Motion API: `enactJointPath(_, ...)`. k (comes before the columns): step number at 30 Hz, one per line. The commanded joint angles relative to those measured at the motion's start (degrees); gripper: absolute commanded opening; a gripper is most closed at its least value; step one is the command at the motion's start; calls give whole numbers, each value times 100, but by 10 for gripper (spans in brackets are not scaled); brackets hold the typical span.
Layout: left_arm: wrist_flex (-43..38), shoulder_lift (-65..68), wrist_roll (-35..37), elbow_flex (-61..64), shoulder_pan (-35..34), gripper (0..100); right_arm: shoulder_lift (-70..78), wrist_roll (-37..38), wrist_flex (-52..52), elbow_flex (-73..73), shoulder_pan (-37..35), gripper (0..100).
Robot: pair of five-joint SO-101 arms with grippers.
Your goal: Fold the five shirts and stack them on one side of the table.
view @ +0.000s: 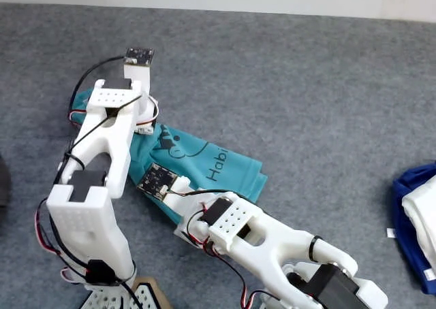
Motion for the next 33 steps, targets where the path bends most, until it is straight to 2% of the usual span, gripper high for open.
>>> enactJointPath(1,-53,-4,44,-233,48,7,-321,44,57,-268,66,16)
enactJointPath(6,-53,48,26,-224,-251,7,-1622,-26,681,-251,549,16)
enactJointPath(11,378,48,9,-101,-690,7,-2967,-1125,910,57,1288,18)
enactJointPath(16,457,48,9,127,-857,7,-3222,-1653,787,435,1938,115)
enactJointPath(22,448,48,-70,145,-857,7,-2554,-1635,690,488,1587,83)
enactJointPath(27,440,48,-334,145,-857,7,-1631,-1635,171,488,1218,22)
enactJointPath(33,440,48,-343,145,-857,7,-892,-1635,189,233,1077,15)
